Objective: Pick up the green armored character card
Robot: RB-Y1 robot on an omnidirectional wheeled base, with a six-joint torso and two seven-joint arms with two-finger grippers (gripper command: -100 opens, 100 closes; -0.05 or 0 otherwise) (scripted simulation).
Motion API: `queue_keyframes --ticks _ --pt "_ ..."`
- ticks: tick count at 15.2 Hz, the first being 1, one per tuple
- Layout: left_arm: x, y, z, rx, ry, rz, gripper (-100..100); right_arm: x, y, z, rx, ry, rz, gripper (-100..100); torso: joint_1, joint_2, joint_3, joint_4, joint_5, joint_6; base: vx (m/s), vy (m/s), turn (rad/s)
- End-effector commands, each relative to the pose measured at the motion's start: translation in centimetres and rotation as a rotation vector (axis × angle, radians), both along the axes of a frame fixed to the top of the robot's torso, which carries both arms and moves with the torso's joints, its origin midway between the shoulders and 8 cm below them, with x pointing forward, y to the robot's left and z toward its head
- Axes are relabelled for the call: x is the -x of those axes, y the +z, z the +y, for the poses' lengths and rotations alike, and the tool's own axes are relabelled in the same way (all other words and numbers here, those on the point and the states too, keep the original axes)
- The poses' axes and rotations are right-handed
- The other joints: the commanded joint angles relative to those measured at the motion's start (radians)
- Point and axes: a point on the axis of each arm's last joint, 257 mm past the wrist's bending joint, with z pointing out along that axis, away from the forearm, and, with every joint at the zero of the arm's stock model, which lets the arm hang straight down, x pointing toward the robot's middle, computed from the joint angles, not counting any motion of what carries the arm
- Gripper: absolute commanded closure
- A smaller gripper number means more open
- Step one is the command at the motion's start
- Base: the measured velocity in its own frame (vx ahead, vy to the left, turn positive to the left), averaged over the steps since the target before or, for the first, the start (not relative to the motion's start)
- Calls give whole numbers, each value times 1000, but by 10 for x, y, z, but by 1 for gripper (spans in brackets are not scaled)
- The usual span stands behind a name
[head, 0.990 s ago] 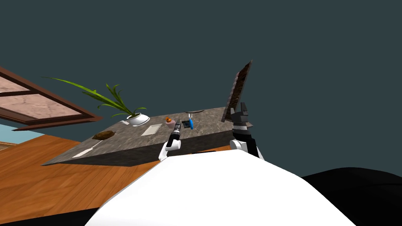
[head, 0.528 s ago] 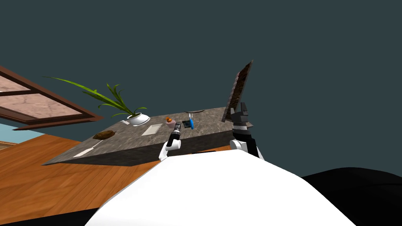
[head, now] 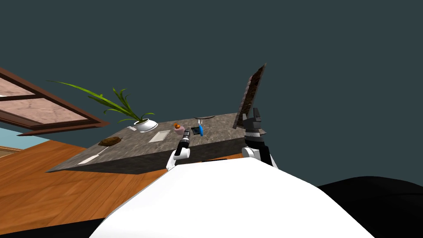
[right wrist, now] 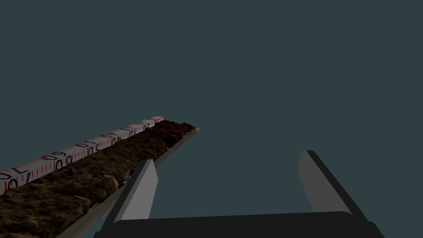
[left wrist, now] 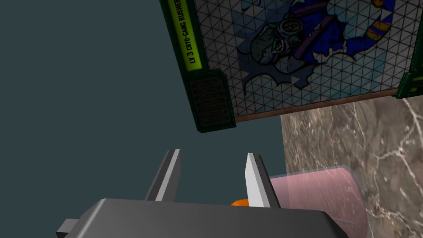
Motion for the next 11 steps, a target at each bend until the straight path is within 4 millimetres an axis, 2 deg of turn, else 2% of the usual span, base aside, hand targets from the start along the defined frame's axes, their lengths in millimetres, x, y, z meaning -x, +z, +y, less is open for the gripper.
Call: queue_keyframes --ticks 1,4,5,6,9,10,11 --pt "-10 1 4 2 7 0 -100 0 0 0 0 0 0 0 0 0 0 0 0 0 -2 9 -50" --pt "-19 3 7 4 15 0 -100 0 0 0 0 0 0 0 3 0 0 0 1 0 -2 25 -50" --pt "-15 3 6 3 12 -1 -100 0 0 0 0 0 0 0 4 0 0 0 1 0 -1 17 -16" --pt "-7 1 3 1 6 0 100 0 0 0 0 0 0 0 3 0 0 0 1 0 2 -2 49" --pt "3 -1 -1 0 -2 1 100 0 0 0 0 0 0 0 1 0 0 0 0 -1 4 -20 57" --pt "-3 0 2 0 2 1 100 0 0 0 0 0 0 0 0 0 0 0 0 0 0 -13 17" --pt "-1 1 7 -72 1 1 -100 0 0 0 0 0 0 0 1 0 0 0 0 0 6 -40 -8"
